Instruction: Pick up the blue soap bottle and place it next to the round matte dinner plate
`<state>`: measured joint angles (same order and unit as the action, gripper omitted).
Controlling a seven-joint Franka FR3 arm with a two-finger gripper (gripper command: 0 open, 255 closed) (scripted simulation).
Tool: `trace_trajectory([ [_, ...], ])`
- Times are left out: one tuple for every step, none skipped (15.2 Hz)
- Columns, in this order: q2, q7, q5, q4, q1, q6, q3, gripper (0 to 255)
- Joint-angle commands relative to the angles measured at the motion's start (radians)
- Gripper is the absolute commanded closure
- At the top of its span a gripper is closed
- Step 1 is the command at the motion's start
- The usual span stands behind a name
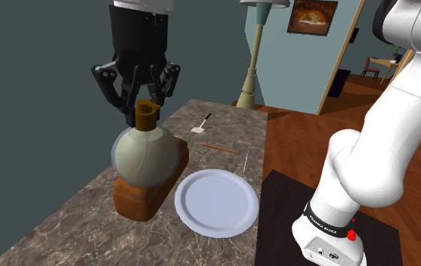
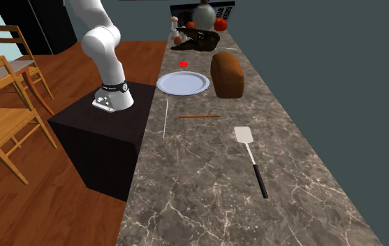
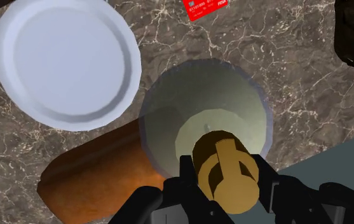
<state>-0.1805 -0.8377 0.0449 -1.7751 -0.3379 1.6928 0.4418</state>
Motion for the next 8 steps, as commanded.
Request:
trace_trajectory([
  [0.072, -0.078, -0.031, 0.071, -0.021, -0.005, 0.05, 255],
  [0.069, -0.077, -0.03, 0.054, -0.022, 0.009, 0.049, 255],
  [0.066, -0.077, -0.029, 0.038, -0.023, 0.023, 0.048, 255],
  [0.064, -0.076, -0.027, 0.021, -0.023, 0.037, 0.048, 255],
  [0.061, -0.076, -0.026, 0.006, -0.023, 0.051, 0.047, 255],
  [0.059, -0.075, -0.025, -0.01, -0.023, 0.065, 0.047, 255],
  [0.057, -0.075, -0.024, -0.025, -0.023, 0.078, 0.047, 255],
  [0.056, -0.075, -0.023, -0.04, -0.024, 0.092, 0.047, 255],
])
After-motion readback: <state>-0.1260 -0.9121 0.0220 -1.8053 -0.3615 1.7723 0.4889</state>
